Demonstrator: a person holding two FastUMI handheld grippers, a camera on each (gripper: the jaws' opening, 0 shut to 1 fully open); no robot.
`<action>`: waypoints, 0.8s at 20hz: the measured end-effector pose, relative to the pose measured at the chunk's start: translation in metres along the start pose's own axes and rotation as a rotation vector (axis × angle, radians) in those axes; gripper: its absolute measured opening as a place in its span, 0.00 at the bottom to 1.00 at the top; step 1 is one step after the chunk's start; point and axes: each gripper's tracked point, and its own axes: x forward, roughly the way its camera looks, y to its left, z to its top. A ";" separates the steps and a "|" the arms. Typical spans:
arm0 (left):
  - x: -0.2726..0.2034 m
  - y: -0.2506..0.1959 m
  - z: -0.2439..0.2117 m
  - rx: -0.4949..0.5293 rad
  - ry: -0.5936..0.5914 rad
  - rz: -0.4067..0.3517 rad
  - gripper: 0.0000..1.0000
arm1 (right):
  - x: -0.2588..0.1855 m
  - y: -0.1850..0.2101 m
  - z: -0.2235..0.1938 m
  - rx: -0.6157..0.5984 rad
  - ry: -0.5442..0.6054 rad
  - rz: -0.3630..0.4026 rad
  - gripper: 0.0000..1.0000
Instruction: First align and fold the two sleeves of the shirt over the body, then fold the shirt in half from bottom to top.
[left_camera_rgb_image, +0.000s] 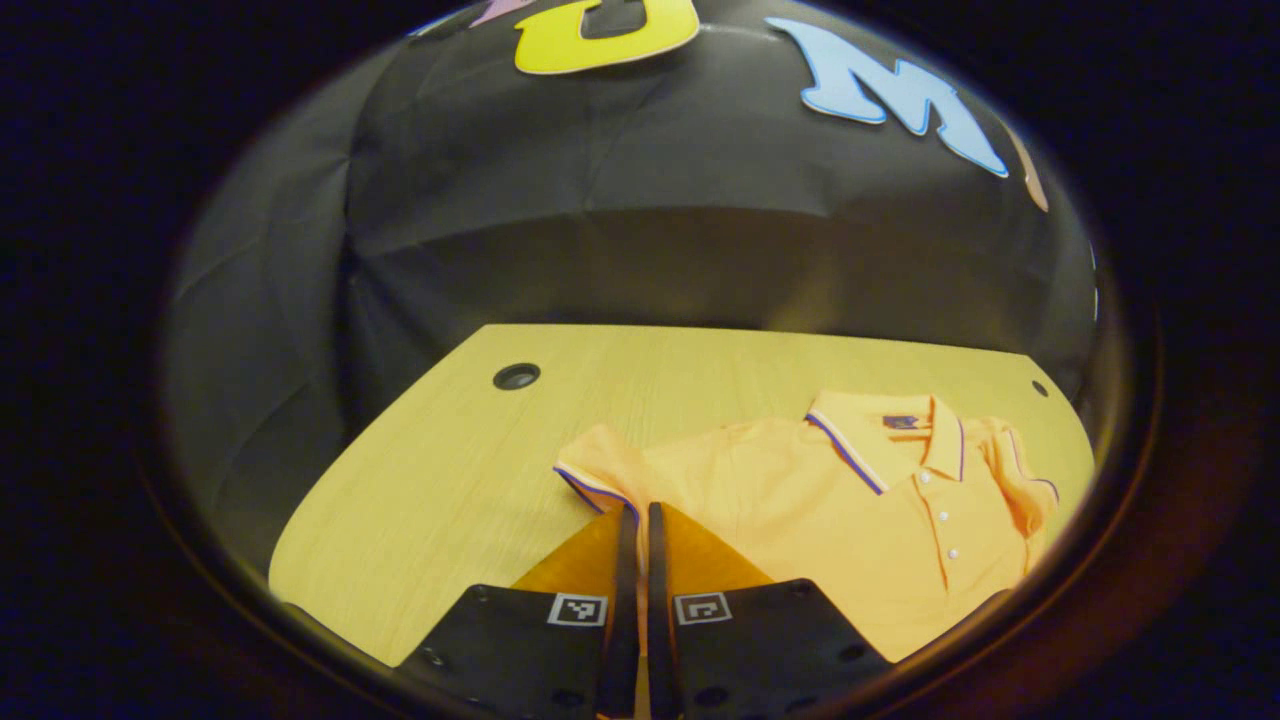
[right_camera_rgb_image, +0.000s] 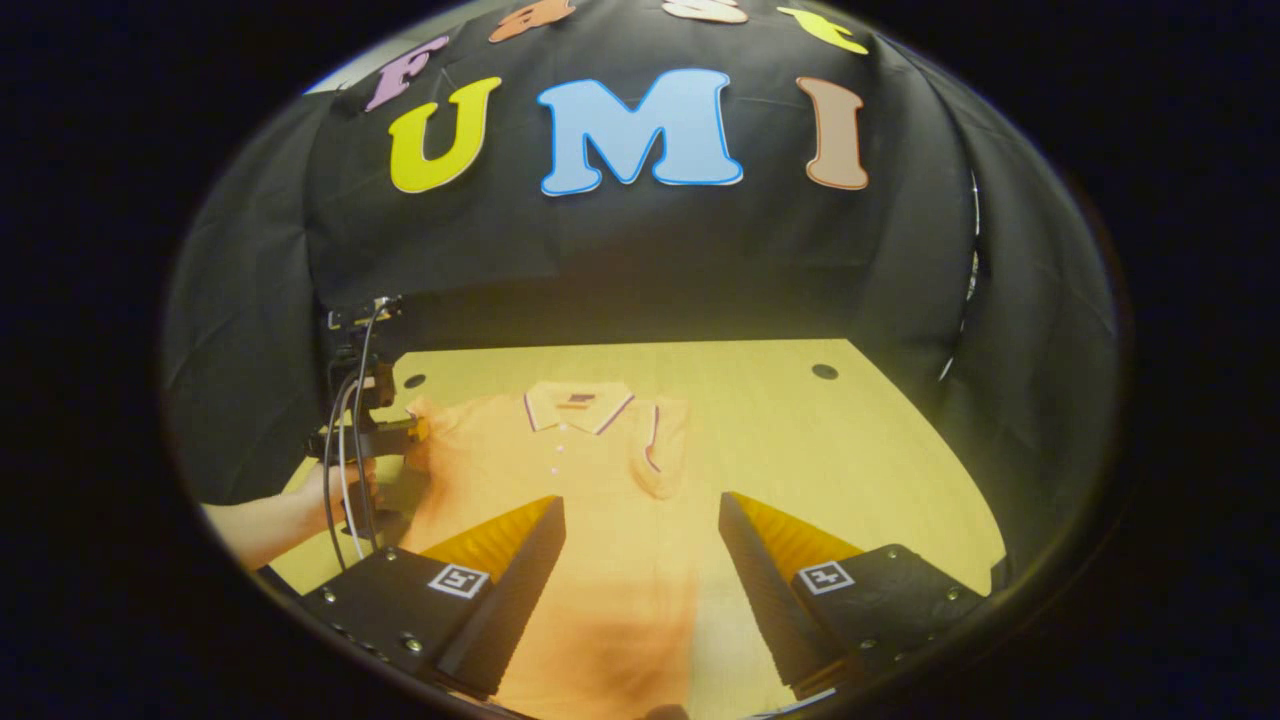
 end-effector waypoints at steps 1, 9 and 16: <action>-0.004 -0.007 0.005 0.019 -0.012 -0.011 0.11 | -0.001 0.001 -0.002 0.003 0.004 0.001 0.96; -0.007 -0.062 0.011 0.135 -0.024 -0.128 0.11 | -0.006 0.011 -0.025 0.068 -0.001 -0.034 0.96; 0.000 -0.085 0.002 0.218 0.002 -0.163 0.14 | -0.009 0.004 -0.042 0.109 0.011 -0.057 0.96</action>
